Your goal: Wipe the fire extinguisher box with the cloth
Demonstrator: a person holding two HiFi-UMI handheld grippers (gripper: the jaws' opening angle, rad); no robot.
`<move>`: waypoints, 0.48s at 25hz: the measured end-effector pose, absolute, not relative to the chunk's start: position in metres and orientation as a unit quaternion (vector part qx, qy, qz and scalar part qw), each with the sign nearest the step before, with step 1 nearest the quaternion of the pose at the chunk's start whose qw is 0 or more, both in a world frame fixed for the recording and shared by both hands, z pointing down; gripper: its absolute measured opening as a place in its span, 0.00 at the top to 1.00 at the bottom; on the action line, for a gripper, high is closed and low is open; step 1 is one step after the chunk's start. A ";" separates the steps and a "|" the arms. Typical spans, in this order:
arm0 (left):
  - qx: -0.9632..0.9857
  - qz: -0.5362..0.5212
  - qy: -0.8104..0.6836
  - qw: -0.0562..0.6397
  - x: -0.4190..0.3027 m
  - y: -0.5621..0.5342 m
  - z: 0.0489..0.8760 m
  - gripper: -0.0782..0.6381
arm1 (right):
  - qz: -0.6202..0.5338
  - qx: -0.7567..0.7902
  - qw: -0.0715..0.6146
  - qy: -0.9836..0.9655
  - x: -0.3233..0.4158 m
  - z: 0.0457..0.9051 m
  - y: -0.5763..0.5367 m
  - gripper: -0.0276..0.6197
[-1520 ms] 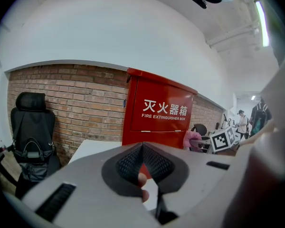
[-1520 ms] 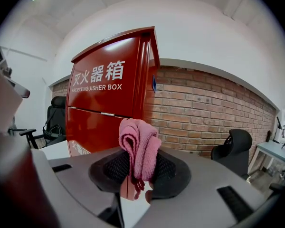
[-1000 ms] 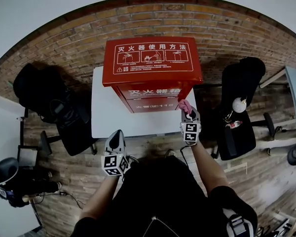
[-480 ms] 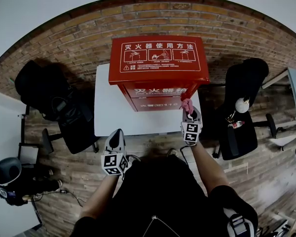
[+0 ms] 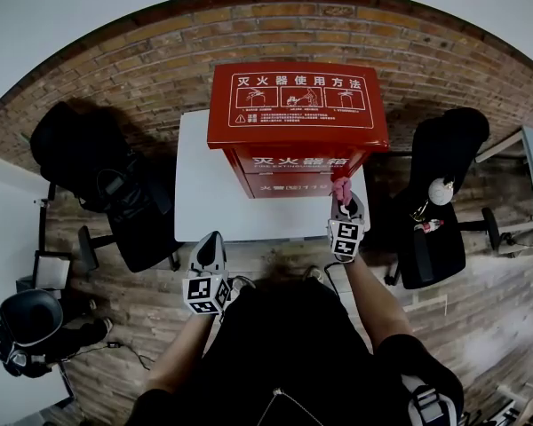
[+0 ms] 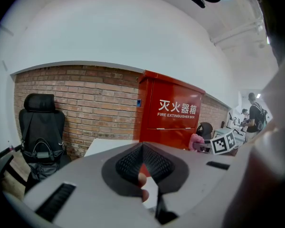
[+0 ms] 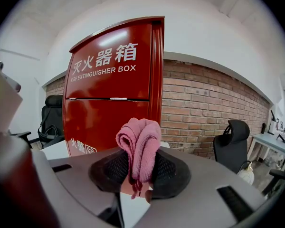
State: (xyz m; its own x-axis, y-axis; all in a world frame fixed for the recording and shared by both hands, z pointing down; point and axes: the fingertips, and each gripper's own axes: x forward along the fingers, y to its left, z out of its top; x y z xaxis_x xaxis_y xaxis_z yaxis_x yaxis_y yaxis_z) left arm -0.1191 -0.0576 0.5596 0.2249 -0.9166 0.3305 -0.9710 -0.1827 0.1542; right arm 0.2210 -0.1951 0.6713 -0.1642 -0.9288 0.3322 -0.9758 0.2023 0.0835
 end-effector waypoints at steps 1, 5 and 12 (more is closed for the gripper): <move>0.763 0.081 -0.619 0.167 -0.121 -0.057 0.559 0.87 | 0.074 0.629 0.155 -0.758 0.220 0.672 -0.195 0.78; 0.759 0.084 -0.624 0.164 -0.129 -0.052 0.559 0.87 | 0.066 0.639 0.140 -0.753 0.219 0.675 -0.196 0.78; 0.751 0.087 -0.632 0.168 -0.142 -0.041 0.563 0.87 | 0.067 0.654 0.123 -0.744 0.209 0.677 -0.195 0.78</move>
